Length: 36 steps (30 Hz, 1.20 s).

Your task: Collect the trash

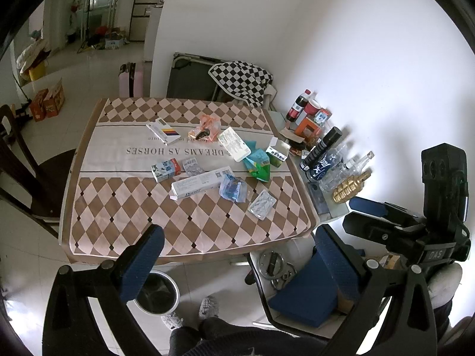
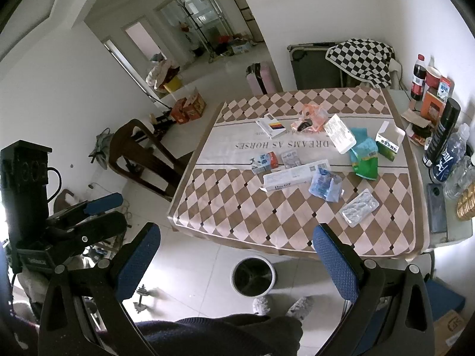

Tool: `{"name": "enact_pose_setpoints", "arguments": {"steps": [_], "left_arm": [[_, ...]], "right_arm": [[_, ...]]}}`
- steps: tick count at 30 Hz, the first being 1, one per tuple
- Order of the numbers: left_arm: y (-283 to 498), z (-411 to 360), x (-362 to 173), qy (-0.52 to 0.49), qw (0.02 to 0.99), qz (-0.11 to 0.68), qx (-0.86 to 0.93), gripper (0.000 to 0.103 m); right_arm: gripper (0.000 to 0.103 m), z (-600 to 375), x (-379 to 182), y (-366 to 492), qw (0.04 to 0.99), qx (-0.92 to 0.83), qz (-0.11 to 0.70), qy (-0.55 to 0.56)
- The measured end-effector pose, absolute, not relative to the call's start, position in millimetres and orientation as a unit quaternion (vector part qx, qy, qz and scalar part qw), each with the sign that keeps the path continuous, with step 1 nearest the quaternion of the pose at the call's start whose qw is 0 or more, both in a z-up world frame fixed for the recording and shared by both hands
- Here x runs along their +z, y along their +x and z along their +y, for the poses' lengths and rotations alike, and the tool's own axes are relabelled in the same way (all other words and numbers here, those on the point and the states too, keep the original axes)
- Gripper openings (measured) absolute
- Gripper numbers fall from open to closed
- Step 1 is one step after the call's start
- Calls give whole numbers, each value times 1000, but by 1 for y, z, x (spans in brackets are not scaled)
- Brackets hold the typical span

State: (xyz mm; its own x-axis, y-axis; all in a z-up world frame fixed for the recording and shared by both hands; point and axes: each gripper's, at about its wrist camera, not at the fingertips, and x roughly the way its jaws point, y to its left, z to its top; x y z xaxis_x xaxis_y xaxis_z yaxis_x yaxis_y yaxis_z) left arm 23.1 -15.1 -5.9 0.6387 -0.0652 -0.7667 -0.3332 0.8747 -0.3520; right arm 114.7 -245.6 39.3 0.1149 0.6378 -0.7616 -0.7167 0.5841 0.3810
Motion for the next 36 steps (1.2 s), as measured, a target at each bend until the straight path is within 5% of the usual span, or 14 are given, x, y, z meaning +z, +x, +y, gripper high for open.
{"name": "enact_pose_setpoints", "arguments": {"steps": [36], "left_arm": [[12,-4,-3,-232,875,418,75,103]], "right_arm": [[103,-238,39,114,743,457,487,-40]]}}
